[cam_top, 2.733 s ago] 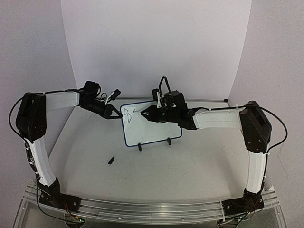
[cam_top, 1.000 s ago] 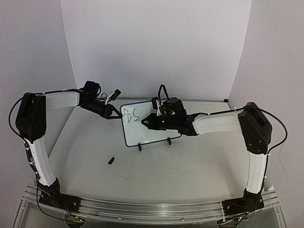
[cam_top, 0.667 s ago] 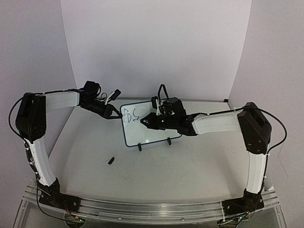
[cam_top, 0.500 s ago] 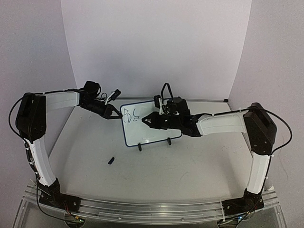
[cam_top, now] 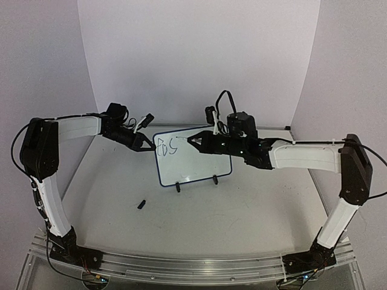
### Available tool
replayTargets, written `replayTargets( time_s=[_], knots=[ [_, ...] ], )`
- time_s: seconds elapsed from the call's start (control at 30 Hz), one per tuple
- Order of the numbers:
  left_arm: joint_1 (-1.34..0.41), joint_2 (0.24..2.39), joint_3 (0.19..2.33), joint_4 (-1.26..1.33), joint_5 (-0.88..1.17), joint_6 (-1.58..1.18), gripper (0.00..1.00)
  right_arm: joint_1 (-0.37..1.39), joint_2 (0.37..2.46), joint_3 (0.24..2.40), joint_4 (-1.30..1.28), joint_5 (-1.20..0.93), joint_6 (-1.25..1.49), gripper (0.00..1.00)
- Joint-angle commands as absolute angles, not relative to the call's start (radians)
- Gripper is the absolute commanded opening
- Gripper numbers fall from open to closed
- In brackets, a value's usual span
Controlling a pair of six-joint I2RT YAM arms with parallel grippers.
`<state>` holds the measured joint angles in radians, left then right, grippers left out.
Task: Write a sentence on the whiteboard
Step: Write on the whiteboard with the whiteboard marker without the cap.
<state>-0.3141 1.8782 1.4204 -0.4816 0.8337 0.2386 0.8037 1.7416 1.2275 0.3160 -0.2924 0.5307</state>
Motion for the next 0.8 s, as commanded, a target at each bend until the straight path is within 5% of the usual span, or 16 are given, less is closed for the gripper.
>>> replayTargets(
  time_s=[0.0,0.77],
  knots=[
    [-0.322,1.832,1.439,-0.498,0.783,0.285,0.00,0.779,1.732,1.225,0.281,-0.300,0.496,0.00],
    [-0.332,1.827,1.439,-0.501,0.765,0.291,0.00,0.752,1.895,1.383,0.244,-0.343,0.447,0.00]
  ],
)
